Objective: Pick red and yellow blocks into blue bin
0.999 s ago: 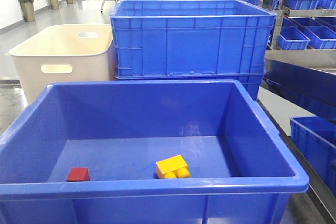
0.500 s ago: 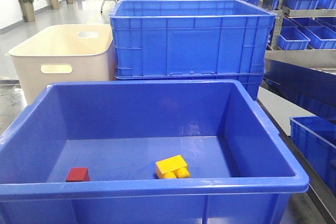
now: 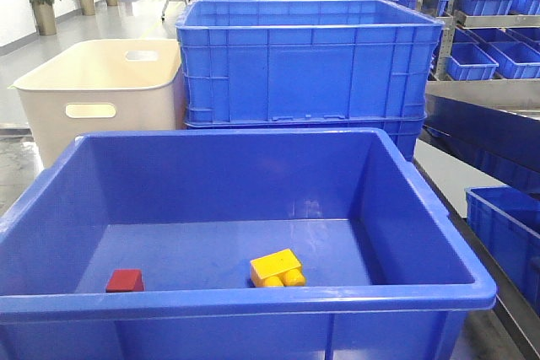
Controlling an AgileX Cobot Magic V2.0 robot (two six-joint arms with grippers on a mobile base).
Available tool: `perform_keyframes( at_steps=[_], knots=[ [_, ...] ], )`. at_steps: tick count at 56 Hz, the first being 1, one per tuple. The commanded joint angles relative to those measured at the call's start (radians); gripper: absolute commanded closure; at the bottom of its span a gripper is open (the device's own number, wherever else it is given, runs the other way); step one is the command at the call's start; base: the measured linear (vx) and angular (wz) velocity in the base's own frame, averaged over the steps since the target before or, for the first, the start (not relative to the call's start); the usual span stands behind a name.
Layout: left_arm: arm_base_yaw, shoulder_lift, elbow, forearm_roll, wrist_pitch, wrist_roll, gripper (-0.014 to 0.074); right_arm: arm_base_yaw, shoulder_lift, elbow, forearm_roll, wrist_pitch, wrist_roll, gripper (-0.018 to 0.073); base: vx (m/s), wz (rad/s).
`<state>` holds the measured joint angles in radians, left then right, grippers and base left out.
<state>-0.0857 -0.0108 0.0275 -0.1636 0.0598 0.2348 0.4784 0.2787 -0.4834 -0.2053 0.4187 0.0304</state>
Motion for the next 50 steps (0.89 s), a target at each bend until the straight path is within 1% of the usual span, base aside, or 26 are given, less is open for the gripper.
perform_keyframes(
  at_steps=[1,9,13,16,20,30,34,37,38,40,50],
  knots=[
    [0.002,0.002,-0.017,0.0,-0.087,-0.007,0.0603,-0.002,0.01,-0.025,-0.017,-0.085,-0.002,0.0569,0.0,0.0],
    [0.002,0.002,-0.017,0.0,-0.087,-0.007,0.0603,-0.004,0.009,0.008,-0.016,-0.106,-0.002,0.0569,0.0,0.0],
    [0.002,0.002,-0.017,0.0,-0.087,-0.007,0.0603,-0.035,0.006,0.064,-0.001,-0.144,-0.002,0.0569,0.0,0.0],
    [0.002,0.002,-0.017,0.0,-0.087,-0.007,0.0603,-0.089,-0.005,0.12,0.026,-0.174,-0.002,0.0569,0.0,0.0],
    [0.002,0.002,-0.017,0.0,-0.087,-0.007,0.0603,-0.178,-0.038,0.197,0.083,-0.238,-0.002,0.0569,0.0,0.0],
    [0.002,0.002,-0.017,0.0,-0.087,-0.007,0.0603,-0.401,-0.183,0.388,0.14,-0.419,-0.002,0.0569,0.0,0.0],
    [0.002,0.002,-0.017,0.0,-0.087,-0.007,0.0603,-0.463,-0.25,0.463,0.159,-0.494,-0.002,0.0569,0.0,0.0],
    [0.002,0.002,-0.017,0.0,-0.087,-0.007,0.0603,-0.495,-0.293,0.515,0.165,-0.554,-0.002,0.0569,0.0,0.0],
    [0.002,0.002,-0.017,0.0,-0.087,-0.007,0.0603,-0.502,-0.303,0.528,0.165,-0.571,-0.002,0.0569,0.0,0.0],
    [0.002,0.002,-0.017,0.0,-0.087,-0.007,0.0603,-0.517,-0.302,0.521,0.165,-0.551,-0.001,0.0569,0.0,0.0],
    [0.002,0.002,-0.017,0.0,-0.086,-0.007,0.0603,-0.517,-0.3,0.521,0.161,-0.559,-0.005,0.0569,0.0,0.0]
  ],
)
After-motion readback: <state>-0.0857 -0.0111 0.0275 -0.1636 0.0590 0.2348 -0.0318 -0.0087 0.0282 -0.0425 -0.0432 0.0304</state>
